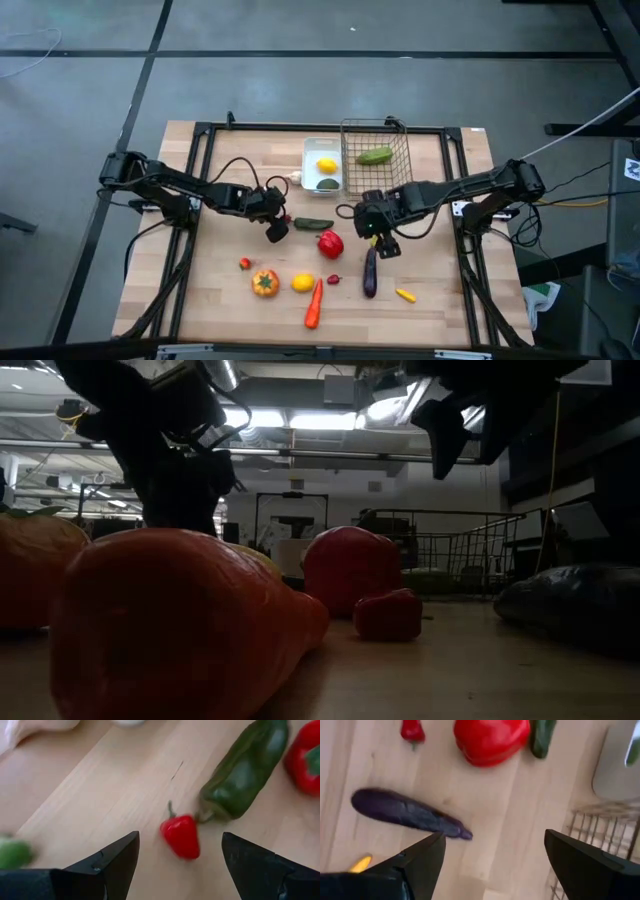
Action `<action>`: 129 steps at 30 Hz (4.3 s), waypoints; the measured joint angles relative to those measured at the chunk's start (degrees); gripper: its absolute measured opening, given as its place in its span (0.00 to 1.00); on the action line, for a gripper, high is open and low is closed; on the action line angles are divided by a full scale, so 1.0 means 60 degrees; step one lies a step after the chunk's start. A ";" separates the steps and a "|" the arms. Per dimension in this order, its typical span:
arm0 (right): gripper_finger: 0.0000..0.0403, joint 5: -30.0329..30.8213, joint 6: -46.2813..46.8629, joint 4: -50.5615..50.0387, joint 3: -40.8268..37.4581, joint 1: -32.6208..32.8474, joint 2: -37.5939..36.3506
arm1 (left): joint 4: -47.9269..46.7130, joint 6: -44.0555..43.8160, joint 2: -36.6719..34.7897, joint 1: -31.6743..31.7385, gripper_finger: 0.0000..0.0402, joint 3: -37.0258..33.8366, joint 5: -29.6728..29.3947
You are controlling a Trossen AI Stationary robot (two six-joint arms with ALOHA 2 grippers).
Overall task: Sort produce into baskets
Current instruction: Put the red bell pepper into the gold wire basket, then put the violet eggplant into the gold wire basket
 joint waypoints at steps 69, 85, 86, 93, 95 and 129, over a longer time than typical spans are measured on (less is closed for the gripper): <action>0.83 0.0437 0.0739 -0.0800 0.0000 0.0357 0.0011 | 0.8284 0.2350 0.0669 0.0566 0.22 0.1631 -0.0998; 0.83 0.0426 0.0743 -0.0886 0.0000 0.0357 0.0011 | 0.5659 0.3536 0.4422 0.1018 0.24 0.5202 -0.0954; 0.83 0.0427 0.0743 -0.0883 0.0000 0.0357 0.0011 | 0.5652 0.3536 0.4499 0.1024 0.24 0.5202 -0.0954; 0.83 0.0426 0.0743 -0.0876 0.0000 0.0357 0.0011 | 0.5157 0.3550 0.4588 0.1038 0.24 0.5206 -0.0957; 0.83 0.0426 0.0743 -0.0875 0.0000 0.0357 0.0011 | 0.4948 0.3617 0.4590 0.1035 0.24 0.5206 -0.0955; 0.83 -0.0846 -0.0678 -0.0566 -0.0008 0.0755 0.0019 | 0.4654 0.4794 0.4205 0.1015 0.49 0.5206 -0.0979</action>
